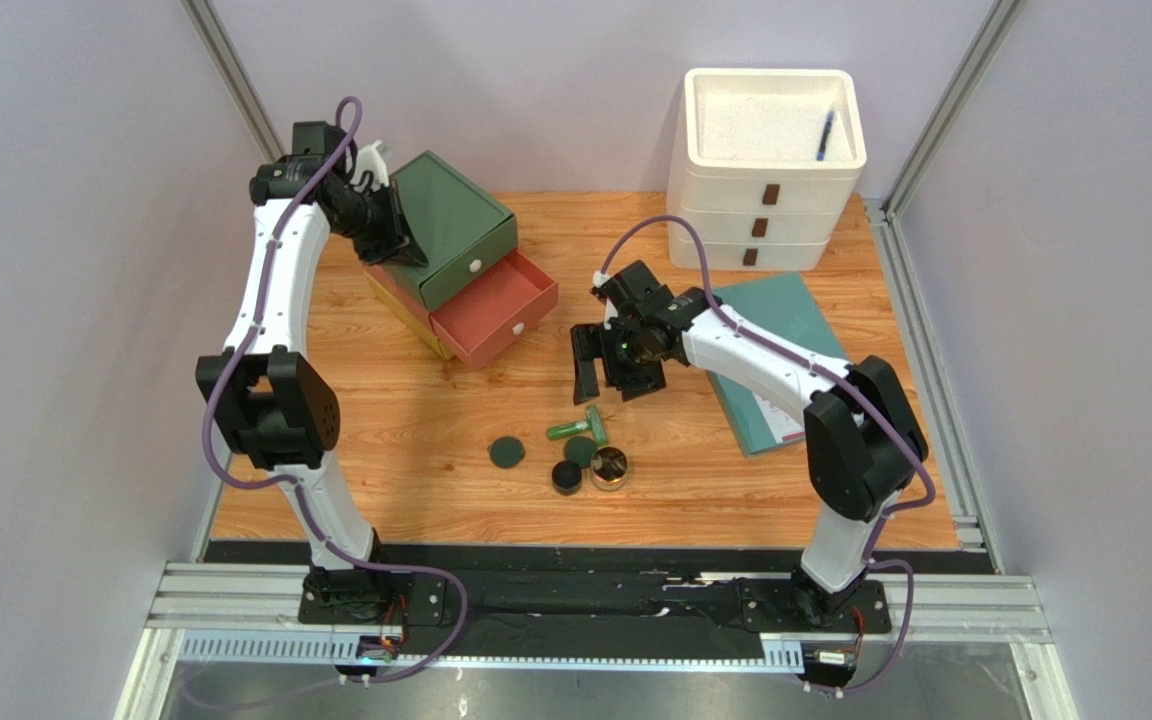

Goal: Organize the makeup

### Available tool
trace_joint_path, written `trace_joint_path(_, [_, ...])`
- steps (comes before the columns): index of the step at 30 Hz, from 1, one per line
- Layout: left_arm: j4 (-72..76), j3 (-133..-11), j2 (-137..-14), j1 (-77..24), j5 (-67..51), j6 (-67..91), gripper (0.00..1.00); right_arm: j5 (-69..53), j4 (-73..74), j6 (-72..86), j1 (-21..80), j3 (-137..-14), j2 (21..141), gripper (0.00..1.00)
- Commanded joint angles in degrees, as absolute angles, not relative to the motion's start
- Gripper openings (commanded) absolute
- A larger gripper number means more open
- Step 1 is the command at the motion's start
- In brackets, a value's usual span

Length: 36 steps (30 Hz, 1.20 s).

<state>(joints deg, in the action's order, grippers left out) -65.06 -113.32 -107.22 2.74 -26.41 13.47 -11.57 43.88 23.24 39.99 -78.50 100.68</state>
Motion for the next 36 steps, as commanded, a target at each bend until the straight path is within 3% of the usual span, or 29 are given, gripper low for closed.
trace_joint_path(1, [-70.1, -110.9, -110.6, 3.1, -21.4, 11.5, 0.0, -4.7, 53.3, 18.8, 44.7, -78.4, 96.7, 0.84])
trace_joint_path(10, [-69.6, -109.1, -110.4, 3.1, -21.6, 11.3, 0.0, 3.5, 56.0, 21.4, 53.6, -77.1, 102.4, 0.85])
trace_joint_path(19, [-69.7, -108.5, -110.1, 3.1, -21.1, 10.7, 0.0, 8.3, 54.8, 23.4, 54.5, -77.0, 108.0, 0.82])
trace_joint_path(21, [-69.7, -108.6, -110.1, 3.1, -21.3, 10.8, 0.0, 9.2, 54.2, 23.5, 54.4, -76.6, 108.6, 0.73])
trace_joint_path(22, [-69.6, -108.5, -110.1, 3.1, -21.3, 10.8, 0.0, 9.7, 54.0, 23.8, 54.5, -76.4, 108.5, 0.47])
trace_joint_path(24, [-69.7, -108.6, -110.1, 3.1, -21.3, 10.8, 0.0, 9.6, 52.4, 23.8, 54.4, -75.4, 108.1, 0.33])
trace_joint_path(25, [-69.7, -108.6, -110.1, 3.1, -21.2, 10.6, 0.0, 9.6, 52.3, 23.8, 54.4, -75.2, 107.8, 0.2])
trace_joint_path(28, [-69.9, -108.5, -110.2, 3.1, -20.8, 10.5, 0.0, 9.7, 52.4, 23.6, 54.5, -75.1, 107.5, 0.04])
trace_joint_path(30, [-69.9, -108.5, -110.1, 3.0, -20.8, 10.5, 0.0, 10.1, 53.0, 23.6, 54.4, -75.1, 106.3, 0.0])
trace_joint_path(36, [-69.9, -108.7, -110.2, 3.1, -21.1, 10.5, 0.0, 12.3, 55.5, 21.9, 54.2, -78.0, 100.2, 0.0])
